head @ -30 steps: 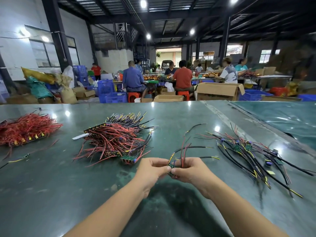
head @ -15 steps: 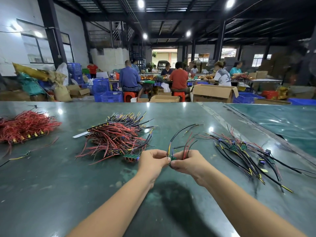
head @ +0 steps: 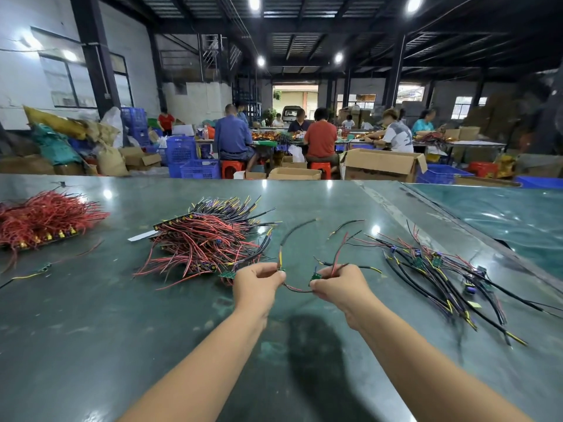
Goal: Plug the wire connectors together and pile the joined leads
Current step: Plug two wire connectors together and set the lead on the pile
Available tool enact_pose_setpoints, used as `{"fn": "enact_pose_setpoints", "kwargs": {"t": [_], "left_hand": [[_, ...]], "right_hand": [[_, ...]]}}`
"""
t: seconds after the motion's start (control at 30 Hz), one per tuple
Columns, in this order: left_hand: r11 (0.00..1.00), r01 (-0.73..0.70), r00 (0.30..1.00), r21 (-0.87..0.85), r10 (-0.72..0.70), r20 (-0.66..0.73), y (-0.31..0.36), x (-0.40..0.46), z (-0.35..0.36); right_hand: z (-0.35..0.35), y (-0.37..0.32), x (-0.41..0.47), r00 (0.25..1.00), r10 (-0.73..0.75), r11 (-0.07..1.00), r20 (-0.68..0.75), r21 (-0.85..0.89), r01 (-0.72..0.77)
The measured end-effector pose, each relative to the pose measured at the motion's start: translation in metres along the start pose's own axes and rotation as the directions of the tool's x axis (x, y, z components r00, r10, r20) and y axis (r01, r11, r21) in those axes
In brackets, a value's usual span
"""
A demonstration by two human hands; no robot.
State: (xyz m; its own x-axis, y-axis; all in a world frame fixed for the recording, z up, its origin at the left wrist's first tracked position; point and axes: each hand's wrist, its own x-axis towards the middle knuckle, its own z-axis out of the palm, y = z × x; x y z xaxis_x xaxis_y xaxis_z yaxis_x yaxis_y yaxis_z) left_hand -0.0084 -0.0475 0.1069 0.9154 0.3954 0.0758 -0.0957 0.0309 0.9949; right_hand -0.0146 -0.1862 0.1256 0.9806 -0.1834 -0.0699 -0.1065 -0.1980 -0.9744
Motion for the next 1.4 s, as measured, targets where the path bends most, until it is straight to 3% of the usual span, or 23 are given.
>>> {"fn": "enact_pose_setpoints", "kwargs": {"t": [0.13,0.27,0.4,0.47,0.53,0.57,0.63,0.73,0.8,0.9,1.03,1.17,1.4], "left_hand": [[0.991,-0.065,0.99,0.114,0.079,-0.12,-0.001,0.023,-0.02],[0.989,-0.035,0.977,0.145,0.064,-0.203,-0.004,0.039,-0.034],[0.967,-0.026,0.975,0.252,0.081,-0.209,-0.001,0.042,-0.043],[0.933,-0.11,0.975,0.343,0.169,-0.146,0.004,0.033,-0.04],[0.943,-0.174,0.983,0.285,0.183,-0.005,0.009,0.017,-0.031],[0.965,-0.14,0.989,0.222,0.127,0.072,0.013,0.009,-0.026],[0.991,0.067,0.967,0.112,-0.092,0.237,0.02,-0.005,-0.016],[0.934,0.328,0.838,0.139,-0.356,0.413,0.024,-0.014,-0.01],[0.926,0.346,0.801,0.153,-0.376,0.466,0.02,-0.015,-0.009],[0.938,0.344,0.812,0.047,-0.322,0.487,0.011,-0.013,-0.008],[0.936,0.341,0.861,-0.088,-0.273,0.428,0.007,-0.011,-0.009],[0.922,0.35,0.88,-0.166,-0.262,0.397,0.006,-0.009,-0.011],[0.878,0.356,0.891,-0.319,-0.216,0.398,0.007,-0.012,-0.007]], "right_hand": [[-0.015,0.001,-0.001,1.0,-0.03,0.994,0.009,0.107,0.028],[-0.027,0.0,0.0,0.998,-0.062,0.971,-0.019,0.23,0.065],[-0.031,0.005,-0.001,0.993,-0.1,0.984,0.06,0.155,0.09],[-0.032,0.006,-0.003,0.982,-0.152,0.987,0.11,0.064,0.146],[-0.03,0.007,-0.005,0.965,-0.207,0.976,0.161,-0.033,0.215],[-0.029,0.007,-0.006,0.955,-0.227,0.965,0.191,-0.086,0.247],[-0.027,0.008,-0.008,0.934,-0.261,0.931,0.245,-0.194,0.31],[-0.024,0.009,-0.011,0.891,-0.31,0.86,0.33,-0.301,0.411],[-0.023,0.01,-0.013,0.858,-0.335,0.821,0.39,-0.325,0.469],[-0.023,0.012,-0.015,0.838,-0.34,0.811,0.428,-0.319,0.491],[-0.024,0.014,-0.016,0.88,-0.311,0.906,0.359,-0.169,0.389],[-0.026,0.015,-0.013,0.94,-0.233,0.968,0.248,0.152,0.2],[-0.03,0.015,-0.01,0.976,-0.125,0.811,0.178,0.586,-0.003]]}}
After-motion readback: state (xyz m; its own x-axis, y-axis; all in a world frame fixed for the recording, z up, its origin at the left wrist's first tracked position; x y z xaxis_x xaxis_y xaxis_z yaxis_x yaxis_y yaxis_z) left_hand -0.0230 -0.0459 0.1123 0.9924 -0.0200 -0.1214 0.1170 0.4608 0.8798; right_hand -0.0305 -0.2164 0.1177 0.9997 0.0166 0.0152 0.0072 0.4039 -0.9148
